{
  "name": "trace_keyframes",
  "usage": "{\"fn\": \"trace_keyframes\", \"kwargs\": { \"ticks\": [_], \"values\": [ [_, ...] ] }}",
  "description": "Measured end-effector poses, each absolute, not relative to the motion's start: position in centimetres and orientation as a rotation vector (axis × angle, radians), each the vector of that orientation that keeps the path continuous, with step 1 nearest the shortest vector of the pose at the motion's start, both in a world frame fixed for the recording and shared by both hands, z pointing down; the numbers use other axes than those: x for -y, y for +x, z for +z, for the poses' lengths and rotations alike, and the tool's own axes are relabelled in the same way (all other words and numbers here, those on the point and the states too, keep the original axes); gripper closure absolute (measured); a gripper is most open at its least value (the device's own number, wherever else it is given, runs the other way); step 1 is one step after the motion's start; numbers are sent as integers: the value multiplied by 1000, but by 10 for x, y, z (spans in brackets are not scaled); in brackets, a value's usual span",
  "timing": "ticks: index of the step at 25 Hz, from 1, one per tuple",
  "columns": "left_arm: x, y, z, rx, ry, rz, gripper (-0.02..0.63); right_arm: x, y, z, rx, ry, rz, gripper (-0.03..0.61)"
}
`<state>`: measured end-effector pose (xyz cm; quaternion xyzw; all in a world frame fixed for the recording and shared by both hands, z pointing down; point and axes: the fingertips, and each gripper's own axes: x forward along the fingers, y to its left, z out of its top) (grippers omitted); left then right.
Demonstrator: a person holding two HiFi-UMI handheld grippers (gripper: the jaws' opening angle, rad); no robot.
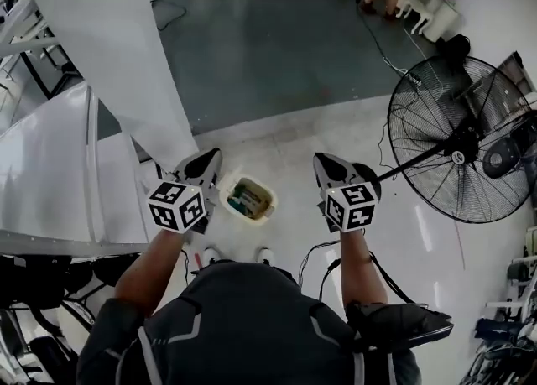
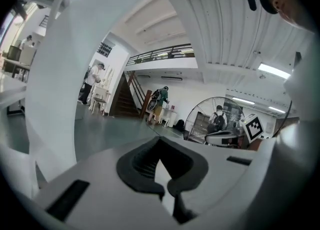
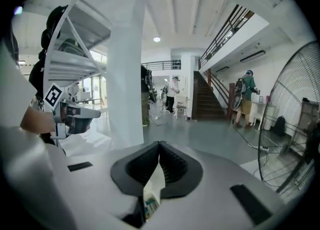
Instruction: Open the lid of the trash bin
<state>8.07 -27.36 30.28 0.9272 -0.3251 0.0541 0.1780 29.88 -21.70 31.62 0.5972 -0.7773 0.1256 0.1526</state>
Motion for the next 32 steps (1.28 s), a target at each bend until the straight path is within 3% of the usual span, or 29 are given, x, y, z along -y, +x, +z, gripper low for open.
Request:
{"fn": "trace_keyframes", "kwargs": {
  "ticks": [12, 32],
  "values": [
    [281, 59, 212, 1089, 2795, 104, 607, 208, 306, 183, 2384, 1947, 61, 552],
    [275, 30, 174, 1208, 2848, -20, 606, 208, 291, 161, 2381, 1945, -36, 552]
  ]
}}
